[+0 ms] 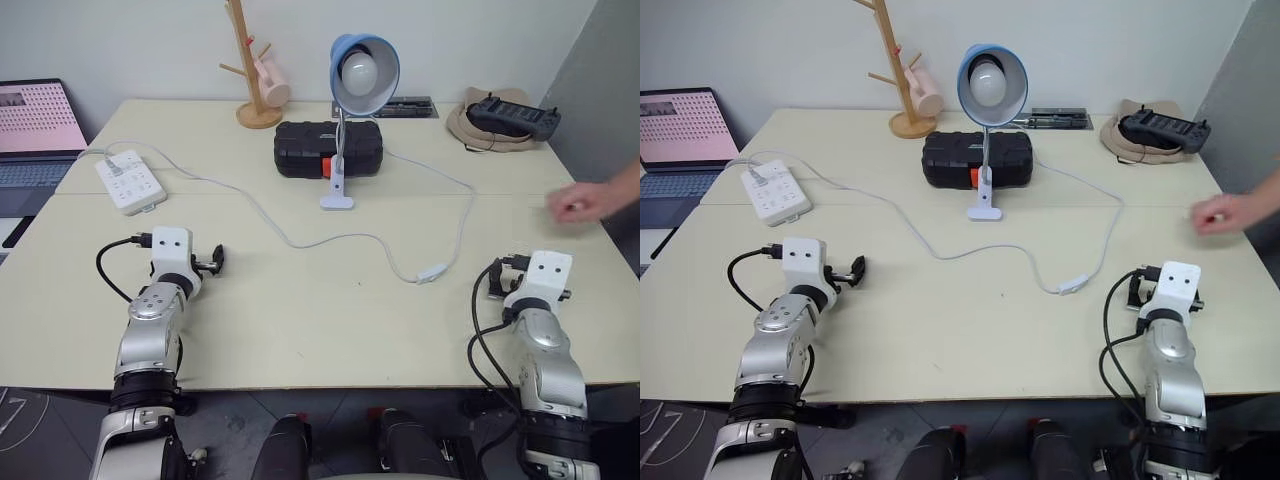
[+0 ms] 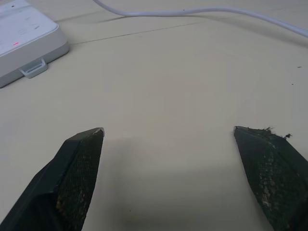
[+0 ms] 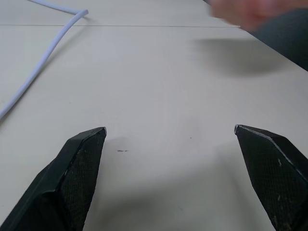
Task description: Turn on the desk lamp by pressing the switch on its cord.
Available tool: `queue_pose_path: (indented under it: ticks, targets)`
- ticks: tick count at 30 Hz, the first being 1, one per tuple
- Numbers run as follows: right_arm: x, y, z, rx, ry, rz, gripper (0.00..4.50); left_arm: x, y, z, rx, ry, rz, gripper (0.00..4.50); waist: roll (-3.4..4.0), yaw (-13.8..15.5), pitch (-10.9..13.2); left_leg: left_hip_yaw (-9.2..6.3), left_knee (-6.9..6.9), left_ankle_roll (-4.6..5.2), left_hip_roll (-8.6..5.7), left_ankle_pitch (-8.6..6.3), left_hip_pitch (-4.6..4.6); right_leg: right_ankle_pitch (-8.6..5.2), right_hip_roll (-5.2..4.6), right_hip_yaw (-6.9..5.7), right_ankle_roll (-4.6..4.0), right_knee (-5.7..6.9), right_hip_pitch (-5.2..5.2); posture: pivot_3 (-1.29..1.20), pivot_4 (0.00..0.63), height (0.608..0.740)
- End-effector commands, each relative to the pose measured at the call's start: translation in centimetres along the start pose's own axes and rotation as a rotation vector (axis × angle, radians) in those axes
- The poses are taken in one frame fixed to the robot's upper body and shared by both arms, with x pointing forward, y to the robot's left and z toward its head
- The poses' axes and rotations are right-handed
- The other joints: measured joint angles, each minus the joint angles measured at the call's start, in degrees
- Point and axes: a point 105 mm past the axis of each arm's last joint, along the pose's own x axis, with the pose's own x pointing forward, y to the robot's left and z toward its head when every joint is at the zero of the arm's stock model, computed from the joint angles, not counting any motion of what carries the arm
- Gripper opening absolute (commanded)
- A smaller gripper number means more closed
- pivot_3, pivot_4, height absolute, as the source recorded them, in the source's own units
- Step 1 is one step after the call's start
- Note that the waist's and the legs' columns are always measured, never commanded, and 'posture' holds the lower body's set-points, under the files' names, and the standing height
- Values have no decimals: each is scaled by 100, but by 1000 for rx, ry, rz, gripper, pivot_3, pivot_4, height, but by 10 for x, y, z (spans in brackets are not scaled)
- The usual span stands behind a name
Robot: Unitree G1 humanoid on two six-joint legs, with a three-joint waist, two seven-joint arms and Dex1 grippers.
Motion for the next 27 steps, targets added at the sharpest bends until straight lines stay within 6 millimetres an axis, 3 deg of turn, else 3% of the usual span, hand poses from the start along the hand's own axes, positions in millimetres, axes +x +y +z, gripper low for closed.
queue_pose_path:
  ticks: [1, 9, 16, 22, 27]
  targets:
    - [3, -6, 15, -9, -56, -11, 4500, -2, 8, 18, 29, -53, 17, 4490, 0, 0, 0, 0, 0, 0, 0, 0, 0, 0, 0, 1, 0, 0, 0, 0, 150, 740]
    - [2, -19, 18, -27, -65, -33, 4500, -4, 2, 13, -1, -51, 13, 4490, 0, 1, 0, -1, -1, 0, 0, 0, -1, 0, 0, 0, 0, -1, 0, 0, 150, 740]
    - [1, -24, 24, -54, -76, -5, 4500, -5, -1, 21, 20, -68, -23, 4490, 0, 2, 1, 0, -1, 0, 0, 0, -1, 0, 0, 2, 1, -2, 0, 0, 150, 740]
    - [-4, -4, 42, -165, -100, 318, 4500, -9, -22, 36, 52, -92, -191, 4490, 0, 0, 3, 3, -5, 0, -1, 0, -1, -1, 0, 0, 1, -4, 0, 0, 150, 740]
    - [-20, 27, 72, -427, -152, 824, 4500, -41, -75, 71, 187, -180, -624, 4490, 4, -5, 16, 6, -6, 0, 0, 0, -1, -4, 1, 0, 7, -9, 1, 0, 150, 740]
